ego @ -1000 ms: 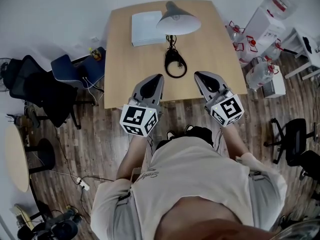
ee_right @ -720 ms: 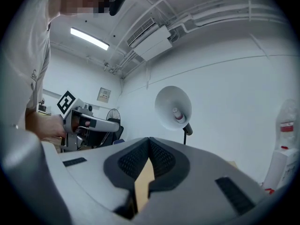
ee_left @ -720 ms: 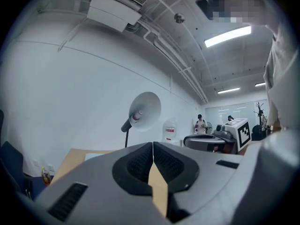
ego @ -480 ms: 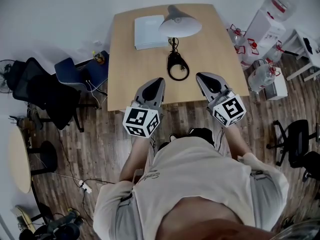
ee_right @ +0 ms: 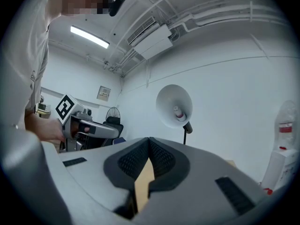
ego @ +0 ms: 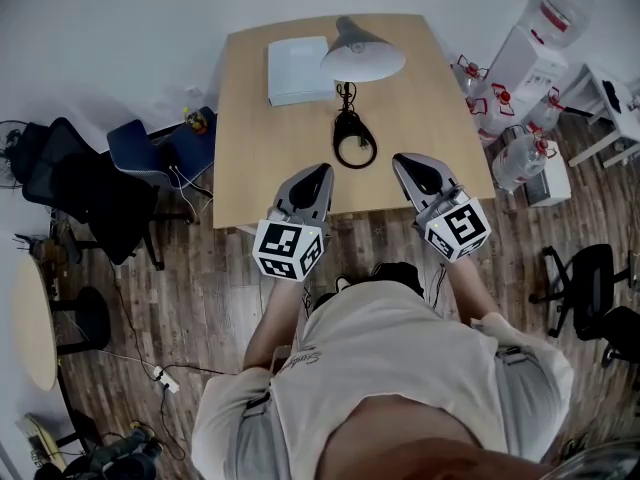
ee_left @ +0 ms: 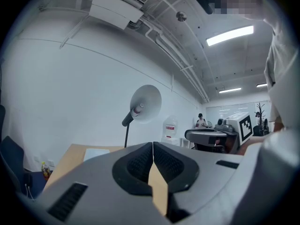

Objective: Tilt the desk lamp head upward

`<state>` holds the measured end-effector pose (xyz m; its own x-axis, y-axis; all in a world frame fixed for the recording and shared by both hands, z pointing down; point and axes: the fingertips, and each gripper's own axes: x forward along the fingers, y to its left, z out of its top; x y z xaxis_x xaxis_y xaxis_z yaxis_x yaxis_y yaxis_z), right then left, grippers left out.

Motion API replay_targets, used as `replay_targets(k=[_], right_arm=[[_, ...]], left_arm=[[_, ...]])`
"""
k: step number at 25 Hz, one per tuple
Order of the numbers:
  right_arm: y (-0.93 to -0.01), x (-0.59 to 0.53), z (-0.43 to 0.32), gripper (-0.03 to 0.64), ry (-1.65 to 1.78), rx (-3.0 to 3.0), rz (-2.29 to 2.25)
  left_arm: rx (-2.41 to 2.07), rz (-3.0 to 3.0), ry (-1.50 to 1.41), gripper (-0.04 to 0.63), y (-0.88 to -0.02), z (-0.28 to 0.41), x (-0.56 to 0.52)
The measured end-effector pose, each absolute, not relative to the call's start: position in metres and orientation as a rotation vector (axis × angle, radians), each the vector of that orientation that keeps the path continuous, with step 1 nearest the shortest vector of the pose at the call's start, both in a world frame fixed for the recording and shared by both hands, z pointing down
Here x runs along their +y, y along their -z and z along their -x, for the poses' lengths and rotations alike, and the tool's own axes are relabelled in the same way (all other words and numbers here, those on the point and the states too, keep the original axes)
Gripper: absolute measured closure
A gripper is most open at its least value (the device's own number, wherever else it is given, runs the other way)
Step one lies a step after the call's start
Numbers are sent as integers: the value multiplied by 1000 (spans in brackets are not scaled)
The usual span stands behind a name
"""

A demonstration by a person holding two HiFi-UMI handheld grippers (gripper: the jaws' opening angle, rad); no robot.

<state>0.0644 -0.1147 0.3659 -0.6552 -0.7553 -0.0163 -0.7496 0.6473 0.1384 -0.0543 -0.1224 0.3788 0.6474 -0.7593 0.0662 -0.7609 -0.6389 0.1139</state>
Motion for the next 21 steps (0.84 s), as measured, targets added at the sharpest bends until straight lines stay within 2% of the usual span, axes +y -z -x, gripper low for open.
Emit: replay_targets(k=[21], right_arm=[[-364,-121,-72,621,224,-2803,-1243]], left_arm=[[-1285,-2701,76,578,-373,46,-135]])
